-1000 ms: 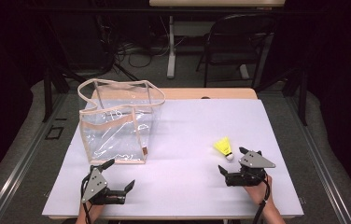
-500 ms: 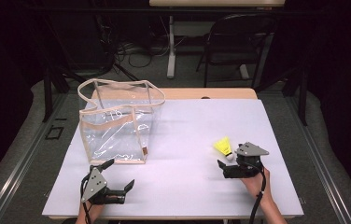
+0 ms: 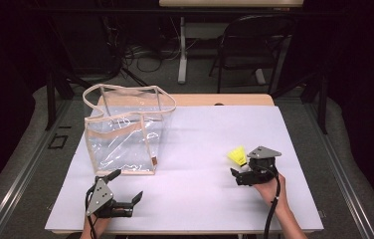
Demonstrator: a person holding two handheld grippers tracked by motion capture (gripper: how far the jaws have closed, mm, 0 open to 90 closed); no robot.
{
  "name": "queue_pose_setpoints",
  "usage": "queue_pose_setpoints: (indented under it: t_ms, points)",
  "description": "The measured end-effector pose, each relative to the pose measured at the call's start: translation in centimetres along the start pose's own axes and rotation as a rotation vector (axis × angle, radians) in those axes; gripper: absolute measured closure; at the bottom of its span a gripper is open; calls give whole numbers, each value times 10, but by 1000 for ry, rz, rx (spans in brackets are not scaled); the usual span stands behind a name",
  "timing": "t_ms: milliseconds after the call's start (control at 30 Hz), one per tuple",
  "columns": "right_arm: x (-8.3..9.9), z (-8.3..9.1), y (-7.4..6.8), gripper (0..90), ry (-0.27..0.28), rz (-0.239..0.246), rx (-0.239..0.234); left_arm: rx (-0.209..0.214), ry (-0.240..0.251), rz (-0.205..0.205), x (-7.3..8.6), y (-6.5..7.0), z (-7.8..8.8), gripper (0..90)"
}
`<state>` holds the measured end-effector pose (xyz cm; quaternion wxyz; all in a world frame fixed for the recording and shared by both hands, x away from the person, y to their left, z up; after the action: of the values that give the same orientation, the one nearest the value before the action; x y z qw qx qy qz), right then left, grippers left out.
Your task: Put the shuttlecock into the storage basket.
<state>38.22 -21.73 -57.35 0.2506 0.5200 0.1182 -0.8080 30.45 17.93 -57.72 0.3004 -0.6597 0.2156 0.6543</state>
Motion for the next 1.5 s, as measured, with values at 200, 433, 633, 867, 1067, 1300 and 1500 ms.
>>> queue_pose_setpoints:
  t_ms: [200, 433, 633, 867, 1067, 1300, 1500]
  points:
    - [-2, -2, 4, 0, -28, -15, 4, -4, 0, 1, 0, -1, 1, 0]
    - [0, -6, 3, 0, -76, -24, 3, -4, 2, 0, 0, 0, 1, 0]
    - [3, -10, 5, 0, -117, -31, 14, -2, 2, 1, 0, 0, 1, 0]
    - [7, -12, 8, 56, -140, -30, 26, -1, 1, -1, 0, 0, 1, 0]
    - [11, -15, 11, 168, -169, -4, 49, 1, -1, -3, 0, 0, 0, 0]
    - [14, -18, 14, 297, -183, -7, 65, 6, 0, -4, 0, 1, 0, 0]
    - [16, -19, 12, 379, -195, 1, 55, 7, -3, -7, 0, 1, 1, 0]
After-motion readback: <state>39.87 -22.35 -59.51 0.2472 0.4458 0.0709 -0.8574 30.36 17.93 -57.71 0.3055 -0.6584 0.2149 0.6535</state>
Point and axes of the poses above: each handheld gripper's, and its own axes: z roughly backward along the jaws, x roughly out of its underside, y roughly to its right, the point moved 7 cm from there along -z, roughly forward along the jaws, and after that the axes turned 13 degrees about y, right-handed, at the moved point
